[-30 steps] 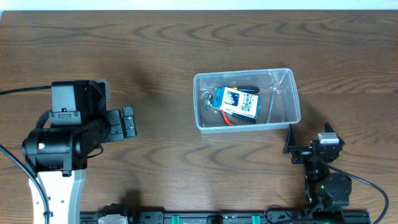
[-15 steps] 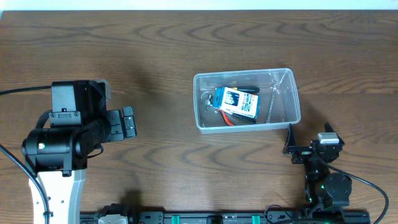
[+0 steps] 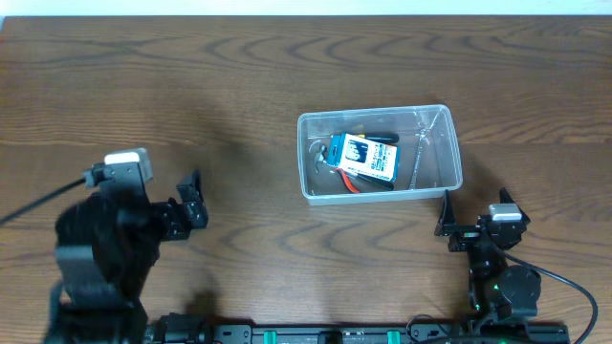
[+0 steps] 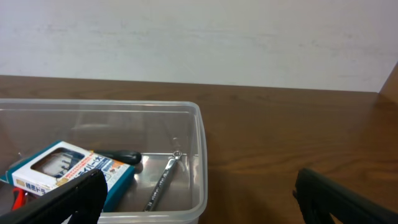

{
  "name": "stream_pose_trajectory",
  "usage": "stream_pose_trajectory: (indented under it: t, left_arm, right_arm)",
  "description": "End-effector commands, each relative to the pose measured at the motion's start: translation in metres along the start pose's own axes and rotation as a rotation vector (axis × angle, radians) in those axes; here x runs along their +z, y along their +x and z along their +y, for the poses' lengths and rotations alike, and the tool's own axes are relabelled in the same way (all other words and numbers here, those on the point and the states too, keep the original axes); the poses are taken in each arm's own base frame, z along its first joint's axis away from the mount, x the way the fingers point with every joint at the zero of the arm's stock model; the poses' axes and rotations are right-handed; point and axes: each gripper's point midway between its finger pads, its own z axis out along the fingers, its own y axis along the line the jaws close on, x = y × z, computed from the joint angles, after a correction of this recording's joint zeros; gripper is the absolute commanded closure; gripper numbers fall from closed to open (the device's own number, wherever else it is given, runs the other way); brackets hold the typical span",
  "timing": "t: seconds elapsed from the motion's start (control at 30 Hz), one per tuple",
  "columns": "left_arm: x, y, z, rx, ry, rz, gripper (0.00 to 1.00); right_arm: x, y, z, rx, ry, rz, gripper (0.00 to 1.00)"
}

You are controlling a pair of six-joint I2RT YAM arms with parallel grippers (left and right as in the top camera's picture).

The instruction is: Pack container

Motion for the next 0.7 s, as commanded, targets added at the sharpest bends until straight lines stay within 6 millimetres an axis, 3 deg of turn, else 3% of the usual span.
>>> stream_pose_trajectory:
  t: [0.0,0.17,0.43,0.67]
  left_arm:
    - [0.005,0.009,0.001,-0.050,0.030,-0.119,0.02]
    - [0.014,0.022,0.008,-0.041,0.044,-0.295,0.02]
    - [0.036,0.057,0.021,-0.039,0.044,-0.435,0.02]
    - [0.041,0.073,0.040,-0.054,-0.013,-0.550,0.02]
  right_arm:
    - [0.000,0.001,-0.003,-0.014,0.015,0.000,0.01]
    - [0.000,0.001,-0.003,-0.015,0.015,0.000,0.01]
    - [0.000,0.001,-0.003,-0.015,0.015,0.000,0.01]
    - [0.000,0.001,-0.003,-0.014,0.015,0.000,0.01]
